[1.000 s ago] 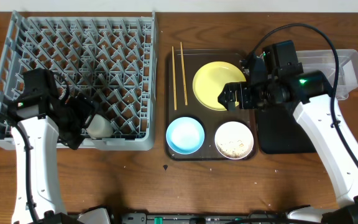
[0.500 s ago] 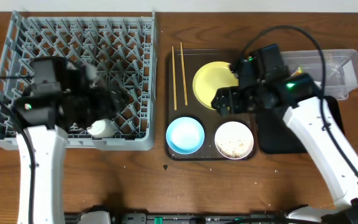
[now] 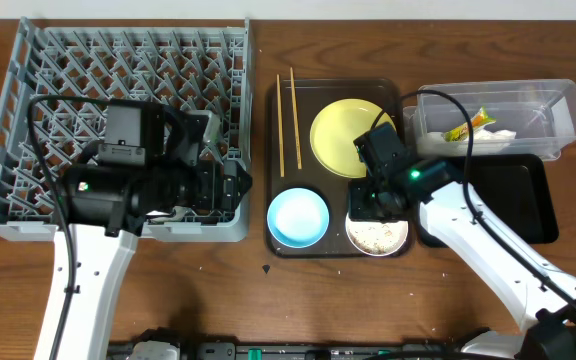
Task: Sort waste into correct bins and load items into the dishwasher
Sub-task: 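Grasp the pink rice bowl rim with the right gripper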
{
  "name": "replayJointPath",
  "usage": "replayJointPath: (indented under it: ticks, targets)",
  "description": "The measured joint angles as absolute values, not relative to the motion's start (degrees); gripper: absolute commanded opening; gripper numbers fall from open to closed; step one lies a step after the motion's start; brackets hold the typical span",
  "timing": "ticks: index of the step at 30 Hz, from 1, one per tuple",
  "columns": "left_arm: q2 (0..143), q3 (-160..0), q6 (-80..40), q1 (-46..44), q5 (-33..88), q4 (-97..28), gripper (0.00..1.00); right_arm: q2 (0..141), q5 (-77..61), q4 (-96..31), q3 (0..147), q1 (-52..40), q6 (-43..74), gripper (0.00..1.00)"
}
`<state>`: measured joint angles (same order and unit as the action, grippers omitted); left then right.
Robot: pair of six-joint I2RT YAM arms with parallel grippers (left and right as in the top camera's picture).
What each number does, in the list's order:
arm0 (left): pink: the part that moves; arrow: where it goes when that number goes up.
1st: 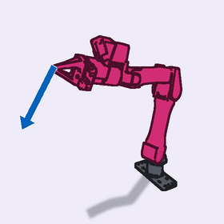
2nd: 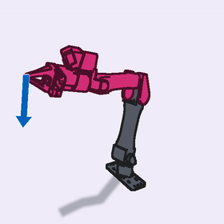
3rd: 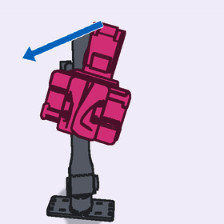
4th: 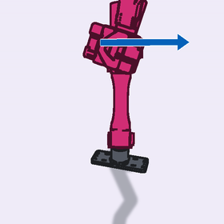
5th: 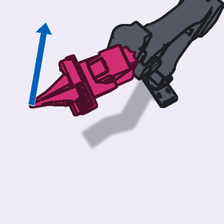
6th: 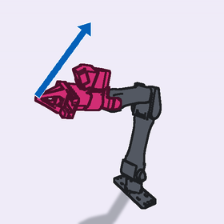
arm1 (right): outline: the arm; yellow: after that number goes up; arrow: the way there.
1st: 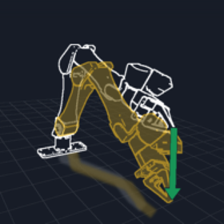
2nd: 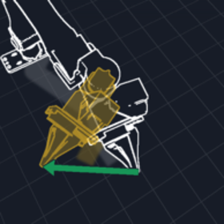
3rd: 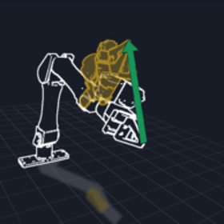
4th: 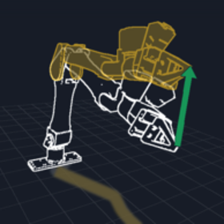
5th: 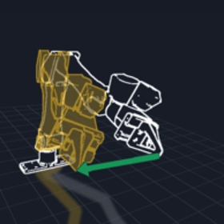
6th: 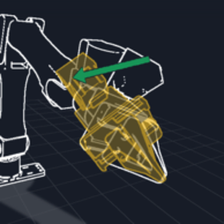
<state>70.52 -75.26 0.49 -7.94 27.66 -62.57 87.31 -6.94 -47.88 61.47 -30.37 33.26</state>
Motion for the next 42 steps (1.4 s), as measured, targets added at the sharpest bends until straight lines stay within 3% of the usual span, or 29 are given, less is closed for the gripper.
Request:
replayJointPath:
  ticks: [9, 12, 16, 35, 37, 38, 42]
  targets:
    - [71.22, -75.26, 1.19, -8.8, 26.98, -62.57, 0.89, 90.56, -8.43, -38.35, 54.78, -31.2, 38.65, 0.34]
    - [71.22, -75.26, 1.34, -8.8, 26.94, -62.57, 0.89, 94.37, -9.02, -36.62, 54.78, -31.2, 39.22, 0.13]
    - [71.24, -75.26, 1.34, -8.8, 26.81, -62.7, 0.89, 97.41, -9.34, -37.87, 55.05, -31.2, 39.86, 0.02]
    - [71.26, -75.26, 1.34, -8.8, 26.81, -62.94, 0.9, 96.6, -1.96, -43.88, 56.6, -31.2, 35.7, 0.01]
    - [71.26, -75.26, 1.34, -8.8, 26.79, -62.96, 0.91, 96.44, -3.57, -44.21, 56.88, -31.16, 33.28, 0.01]
    - [71.26, -75.26, 1.34, -8.8, 26.79, -62.96, 1.0, 96.16, -4.6, -44.27, 57.19, -31.07, 32.23, 0.01]
    - [71.26, -75.26, 1.5, -8.8, 26.61, -62.98, 0.99, 92.01, -10.17, -43.86, 58.48, -30.57, 29.12, 0.01]
